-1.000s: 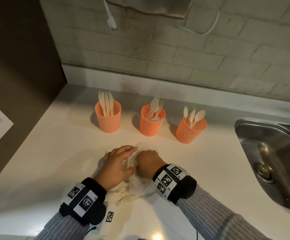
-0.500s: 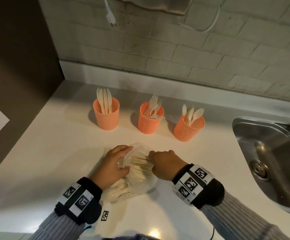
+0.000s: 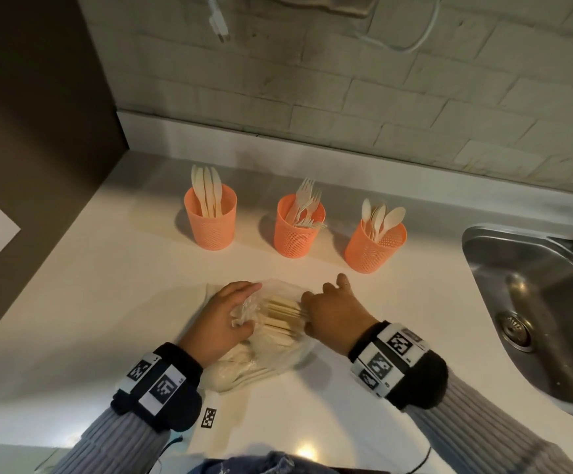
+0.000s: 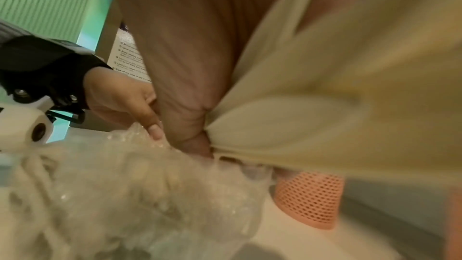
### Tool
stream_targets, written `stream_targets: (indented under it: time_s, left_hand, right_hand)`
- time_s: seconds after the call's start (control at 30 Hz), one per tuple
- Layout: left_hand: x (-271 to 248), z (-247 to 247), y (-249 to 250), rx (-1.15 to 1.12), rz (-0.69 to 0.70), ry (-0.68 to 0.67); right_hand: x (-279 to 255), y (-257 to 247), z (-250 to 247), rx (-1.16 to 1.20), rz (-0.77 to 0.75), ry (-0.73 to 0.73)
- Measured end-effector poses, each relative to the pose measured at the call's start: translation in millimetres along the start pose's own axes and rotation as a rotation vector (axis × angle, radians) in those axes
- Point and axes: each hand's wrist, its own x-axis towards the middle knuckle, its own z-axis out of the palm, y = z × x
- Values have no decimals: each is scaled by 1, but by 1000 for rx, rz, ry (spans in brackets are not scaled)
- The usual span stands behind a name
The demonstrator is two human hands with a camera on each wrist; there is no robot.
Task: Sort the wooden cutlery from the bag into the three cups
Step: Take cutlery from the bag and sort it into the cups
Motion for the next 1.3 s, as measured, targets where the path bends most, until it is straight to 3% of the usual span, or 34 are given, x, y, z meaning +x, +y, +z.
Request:
stream_targets:
  time_s: [0.13,0.23,0.37,0.57,0.73,0.93,1.13,1.3]
  left_hand:
    - [2,2,-6,12,26,29]
    - [2,1,-12,7,37,39]
    - [-3,4,-18,-20,31,51]
    - [-12,2,-24,7,14,46]
    - [-24,-13,-30,-40,-26,68]
    - [-43,-37,-37,-50,-71,115]
    - [-45,-41,-40,-61,-91,149]
    - [-44,-41,-40,-46,-75,144]
  right_hand:
    - [-27,22,8,39,62,127]
    - [-44,49,14,401,119,225]
    - [-51,49,2,1212,149,229]
    - [-6,20,-20,1487,128,346]
    - [59,-2,-59,1583,-5,382]
    - [133,-25,-102,1618,-19,484]
    - [180,-42,-109,1380,100,492]
    - [174,-35,-106,1247,170,456]
